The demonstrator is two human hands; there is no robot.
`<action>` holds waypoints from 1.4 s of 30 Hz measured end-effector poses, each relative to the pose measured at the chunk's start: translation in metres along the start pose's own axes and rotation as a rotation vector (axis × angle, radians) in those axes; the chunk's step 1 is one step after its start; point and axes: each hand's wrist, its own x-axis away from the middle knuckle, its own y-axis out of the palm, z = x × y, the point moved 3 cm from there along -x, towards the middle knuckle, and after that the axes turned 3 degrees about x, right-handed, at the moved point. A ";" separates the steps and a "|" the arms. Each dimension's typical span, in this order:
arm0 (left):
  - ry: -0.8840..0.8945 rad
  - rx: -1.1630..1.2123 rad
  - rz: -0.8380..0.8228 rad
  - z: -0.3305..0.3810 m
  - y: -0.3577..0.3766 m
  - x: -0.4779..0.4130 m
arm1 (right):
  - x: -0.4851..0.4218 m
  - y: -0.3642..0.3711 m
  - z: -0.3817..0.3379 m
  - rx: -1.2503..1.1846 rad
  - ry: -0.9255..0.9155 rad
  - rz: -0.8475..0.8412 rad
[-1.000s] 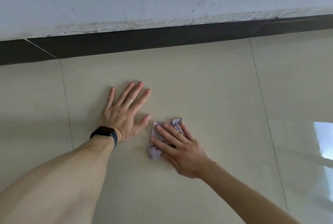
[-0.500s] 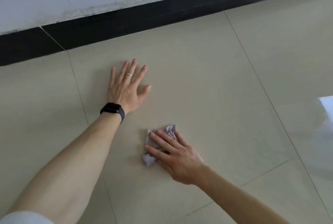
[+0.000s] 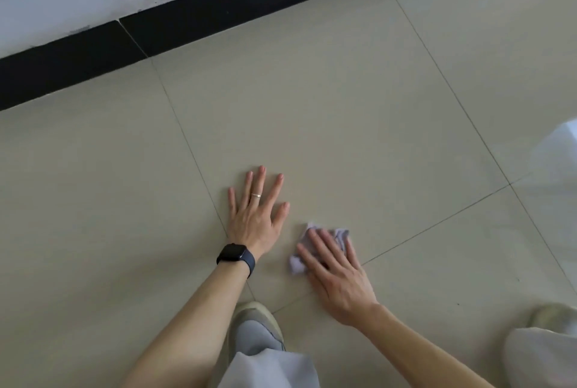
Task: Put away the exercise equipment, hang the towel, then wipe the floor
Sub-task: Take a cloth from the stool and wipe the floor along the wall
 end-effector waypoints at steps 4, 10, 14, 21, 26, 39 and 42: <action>-0.014 0.073 0.016 -0.011 -0.015 0.005 | -0.043 -0.021 0.047 0.039 -0.131 0.011; -0.349 0.013 0.130 -0.089 -0.036 0.052 | -0.141 -0.039 0.043 -0.307 0.809 0.084; -0.404 0.003 0.065 -0.124 -0.031 0.072 | -0.109 -0.008 -0.065 -0.033 -0.081 -0.010; -0.314 -0.075 0.225 -0.140 -0.062 0.059 | -0.217 -0.045 0.000 0.103 -0.271 -0.043; -0.389 -0.059 0.231 -0.173 -0.080 0.018 | -0.248 -0.045 -0.025 -0.130 0.349 -0.025; -0.537 -0.010 0.199 -0.229 -0.095 -0.044 | -0.447 -0.086 0.025 -0.153 0.533 0.085; -0.534 -0.003 0.183 -0.232 -0.096 -0.047 | -0.451 -0.070 -0.039 -0.210 0.704 0.135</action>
